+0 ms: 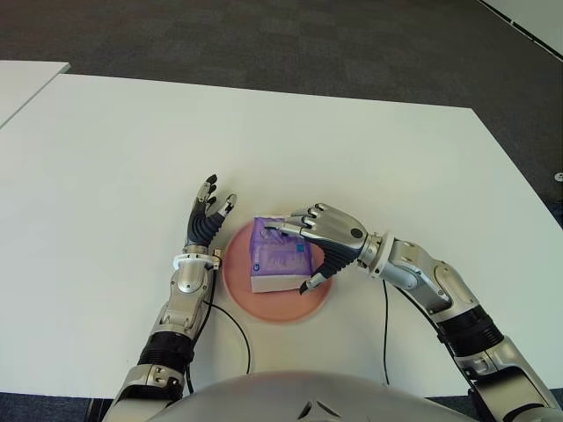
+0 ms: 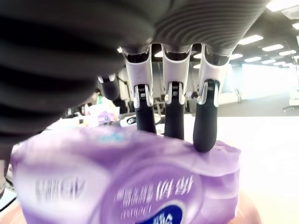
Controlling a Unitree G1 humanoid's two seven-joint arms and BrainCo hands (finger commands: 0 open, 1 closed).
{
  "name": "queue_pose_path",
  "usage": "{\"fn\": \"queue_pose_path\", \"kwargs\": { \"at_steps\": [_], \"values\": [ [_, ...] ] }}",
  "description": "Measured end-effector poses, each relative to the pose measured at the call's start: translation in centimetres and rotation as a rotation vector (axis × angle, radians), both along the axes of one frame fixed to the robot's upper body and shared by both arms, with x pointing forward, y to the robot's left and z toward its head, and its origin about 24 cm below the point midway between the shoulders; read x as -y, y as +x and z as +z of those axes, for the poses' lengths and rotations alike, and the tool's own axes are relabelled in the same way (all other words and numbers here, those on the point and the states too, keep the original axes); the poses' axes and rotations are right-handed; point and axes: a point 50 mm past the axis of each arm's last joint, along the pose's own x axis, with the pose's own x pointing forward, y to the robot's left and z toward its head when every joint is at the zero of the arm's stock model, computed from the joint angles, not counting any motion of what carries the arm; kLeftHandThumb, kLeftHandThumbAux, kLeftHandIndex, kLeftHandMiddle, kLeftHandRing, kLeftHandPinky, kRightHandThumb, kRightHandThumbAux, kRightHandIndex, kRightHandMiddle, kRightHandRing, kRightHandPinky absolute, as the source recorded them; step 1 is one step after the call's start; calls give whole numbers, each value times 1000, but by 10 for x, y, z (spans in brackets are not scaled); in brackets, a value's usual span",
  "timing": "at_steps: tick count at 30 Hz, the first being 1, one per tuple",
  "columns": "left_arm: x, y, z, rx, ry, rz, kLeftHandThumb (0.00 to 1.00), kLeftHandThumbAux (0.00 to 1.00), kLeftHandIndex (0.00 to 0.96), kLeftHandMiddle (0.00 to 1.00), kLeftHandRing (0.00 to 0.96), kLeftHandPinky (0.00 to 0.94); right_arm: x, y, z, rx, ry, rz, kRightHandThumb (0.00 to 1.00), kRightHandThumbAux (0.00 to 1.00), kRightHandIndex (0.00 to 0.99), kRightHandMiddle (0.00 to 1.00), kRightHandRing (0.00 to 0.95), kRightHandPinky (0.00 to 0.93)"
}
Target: Put the tissue paper into the plate.
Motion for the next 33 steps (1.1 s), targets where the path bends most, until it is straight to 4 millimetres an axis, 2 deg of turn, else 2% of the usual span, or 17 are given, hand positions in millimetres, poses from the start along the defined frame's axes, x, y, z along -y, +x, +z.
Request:
{"fn": "queue_pose_path", "kwargs": {
  "at_steps": [6,18,25,33],
  "values": [
    [-1,2,-1,-6,12,-5,61,499,0,0,0,0,-1,1,7,36,34,-15,148,324,0,0,0,0],
    [-1,5,0,12,22,-10,65,521,0,0,0,0,-4,3,20,124,167,-60,181,197,0,0,0,0],
    [-1,5,1,24,24,-11,63,517,0,0,0,0,-3,5,28,162,205,-82,180,178,0,0,0,0],
    [-3,6,2,26,36,-11,47,522,0,0,0,0,0,20,50,70,403,-134,213,192,0,0,0,0]
  ]
}}
